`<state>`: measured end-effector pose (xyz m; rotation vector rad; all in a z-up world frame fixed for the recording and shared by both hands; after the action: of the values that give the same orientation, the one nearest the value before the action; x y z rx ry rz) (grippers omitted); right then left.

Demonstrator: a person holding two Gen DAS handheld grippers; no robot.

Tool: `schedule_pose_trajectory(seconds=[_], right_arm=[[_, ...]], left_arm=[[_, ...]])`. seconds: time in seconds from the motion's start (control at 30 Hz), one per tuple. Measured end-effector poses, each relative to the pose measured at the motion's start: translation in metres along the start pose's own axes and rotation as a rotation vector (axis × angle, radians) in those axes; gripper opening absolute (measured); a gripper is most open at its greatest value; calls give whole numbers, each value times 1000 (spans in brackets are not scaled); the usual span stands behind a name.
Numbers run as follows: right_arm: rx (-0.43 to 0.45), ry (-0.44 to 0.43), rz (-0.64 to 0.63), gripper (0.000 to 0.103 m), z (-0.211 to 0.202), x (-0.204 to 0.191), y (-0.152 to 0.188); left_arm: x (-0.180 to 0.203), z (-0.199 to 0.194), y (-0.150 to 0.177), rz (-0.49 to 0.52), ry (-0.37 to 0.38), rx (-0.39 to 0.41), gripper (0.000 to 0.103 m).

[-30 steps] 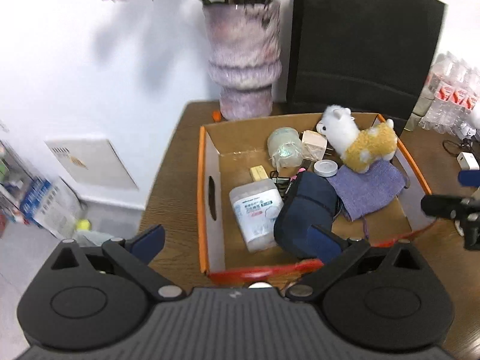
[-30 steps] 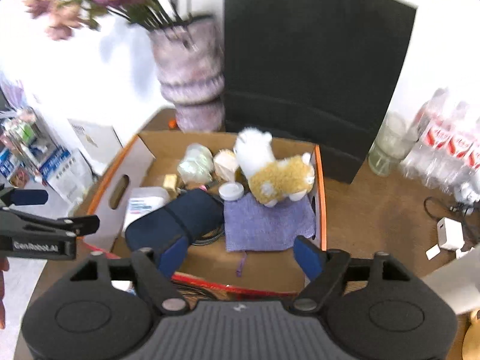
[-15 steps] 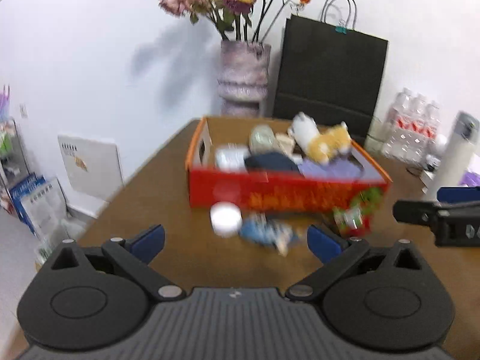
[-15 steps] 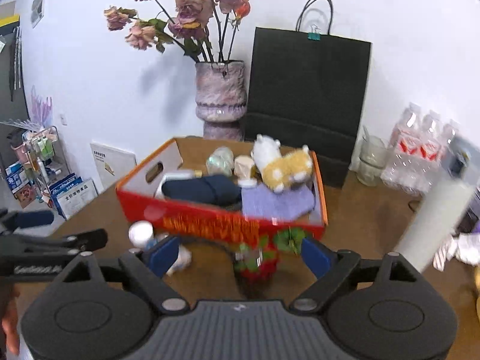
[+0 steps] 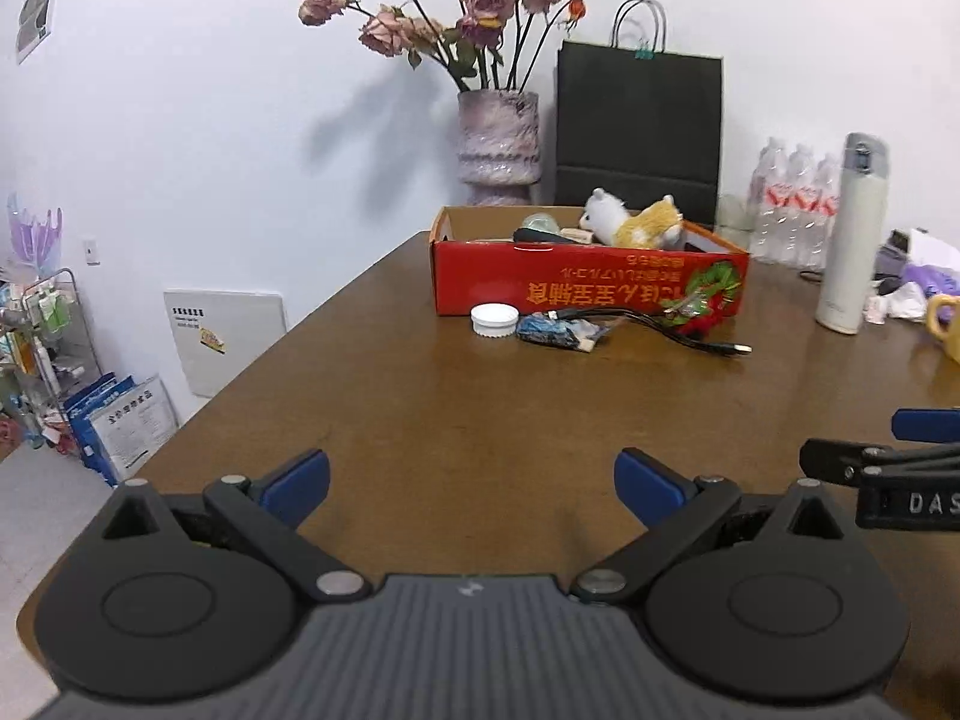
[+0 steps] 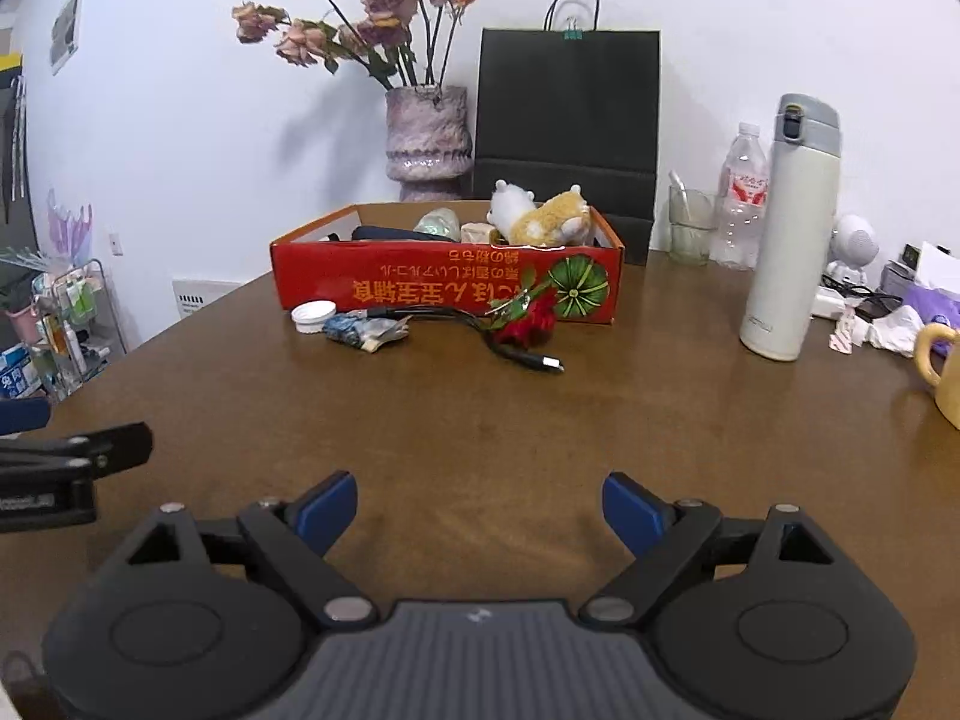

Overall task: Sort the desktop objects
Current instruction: 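Withdraw both tools from the box back toward the table items, then grasp the white bottle cap with the left tool while the right tool grasps the red flower ornament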

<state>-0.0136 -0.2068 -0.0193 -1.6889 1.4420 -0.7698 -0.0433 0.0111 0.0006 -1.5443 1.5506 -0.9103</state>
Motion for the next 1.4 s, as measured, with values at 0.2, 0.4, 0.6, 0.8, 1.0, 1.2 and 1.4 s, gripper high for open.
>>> schedule_pose_trajectory(seconds=[0.2, 0.4, 0.6, 0.8, 1.0, 1.2, 1.4], right_arm=[[-3, -35, -4, 89, -17, -3, 20], [-16, -31, -3, 86, 0, -2, 8], [-33, -10, 15, 82, 36, 12, -11], [-26, 11, 53, 79, 78, 30, -45], [29, 13, 46, 73, 123, 35, -91], [-22, -24, 76, 53, 197, 42, -111], [-51, -58, 16, 42, 216, 33, -105]], left_arm=[[-4, -3, 15, -6, 26, -45, 103], [-3, 15, 8, -12, 43, -90, 103], [-1, 47, -8, 5, 72, -113, 103], [-4, 97, -52, 0, 92, -81, 103], [-7, 167, -99, 1, 115, -88, 95], [13, 233, -104, 52, 137, -134, 78], [12, 257, -90, 4, 173, -162, 45]])
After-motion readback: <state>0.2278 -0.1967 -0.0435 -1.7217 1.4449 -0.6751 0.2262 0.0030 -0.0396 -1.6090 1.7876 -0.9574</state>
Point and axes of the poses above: each gripper's, at about its wrist camera, not at the fingertips, and z roughly the way its jaws point, x to its right, y to its underside, the point moved 7 cm from there along z, roughly the way its jaws point, and after that the axes turned 1 degree about z, right-handed, at the moved point
